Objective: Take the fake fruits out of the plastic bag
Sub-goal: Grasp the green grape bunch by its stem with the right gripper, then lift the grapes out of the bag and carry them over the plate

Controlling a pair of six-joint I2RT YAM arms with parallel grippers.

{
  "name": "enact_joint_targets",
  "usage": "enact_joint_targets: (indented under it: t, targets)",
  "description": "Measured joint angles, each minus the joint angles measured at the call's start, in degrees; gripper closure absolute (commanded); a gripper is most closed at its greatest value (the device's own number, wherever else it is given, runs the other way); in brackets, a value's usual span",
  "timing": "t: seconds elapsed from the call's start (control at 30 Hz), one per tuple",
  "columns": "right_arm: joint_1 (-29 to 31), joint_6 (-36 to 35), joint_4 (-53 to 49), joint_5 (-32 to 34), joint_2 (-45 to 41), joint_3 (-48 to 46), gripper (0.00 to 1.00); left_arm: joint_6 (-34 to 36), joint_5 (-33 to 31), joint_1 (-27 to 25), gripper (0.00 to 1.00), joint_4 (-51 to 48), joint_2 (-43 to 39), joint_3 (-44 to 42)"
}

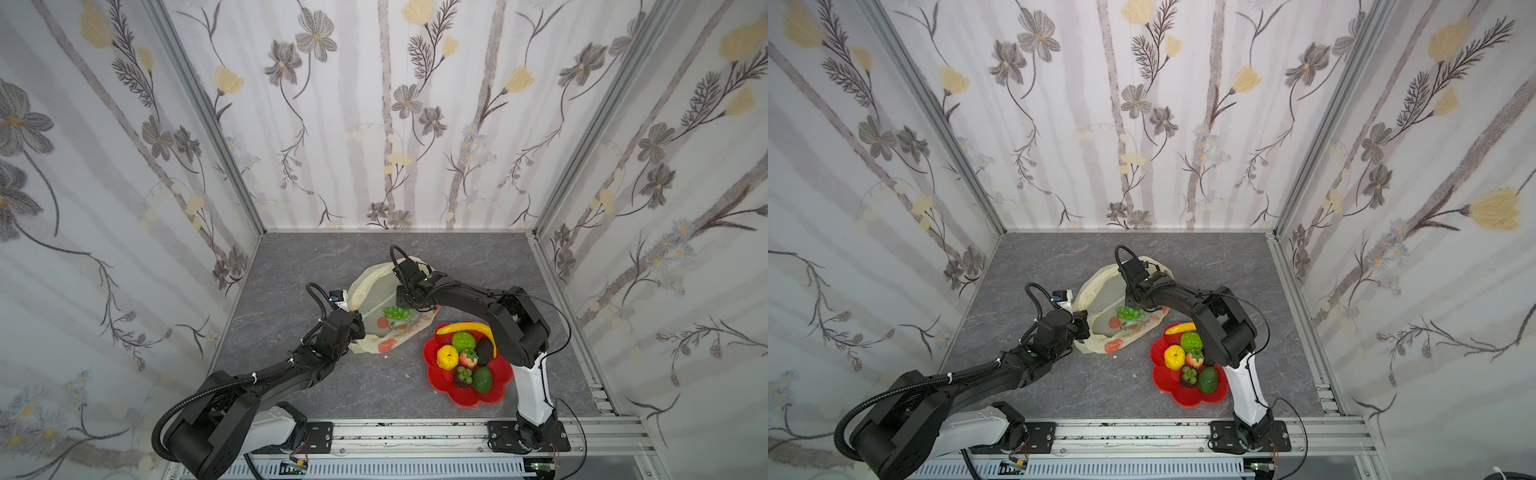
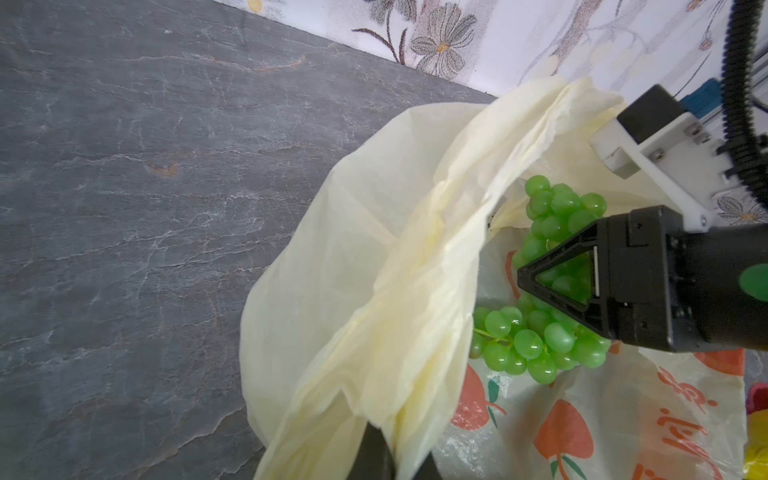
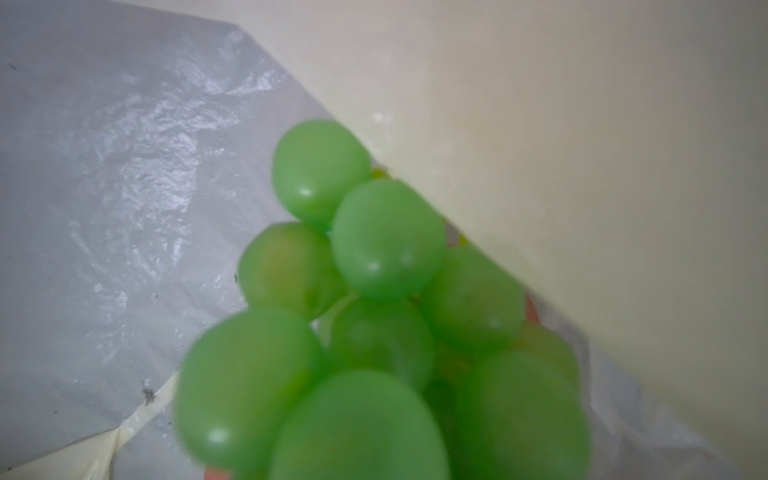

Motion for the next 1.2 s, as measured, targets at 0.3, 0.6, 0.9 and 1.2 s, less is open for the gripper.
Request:
enact_joint_targets:
  t: [0.3,0.6,0.9,1.2]
  targets:
    - [0.7,-0.1,0.0,0.8,-3.1,-0.7,0.64,0.0,-0.2,0.0,1.0,0.0,1.4,0.1]
    - [1.3,-1.4,-0.9,2.1,-8.0,-0.7,0.63,0.0,-0.6,0.0,1.0,0.0,1.7,0.5]
    - [1.6,-3.3,-2.8,3.7,-14.9,-1.9,0.63,0.2,-0.8,0.0,1.0,-0.1,1.8,1.0]
    - [2.8,-5.6,-7.0,6.3,-26.9,-8.2,0.63,0.2,-1.0,0.1,1.0,-0.3,3.3,1.3]
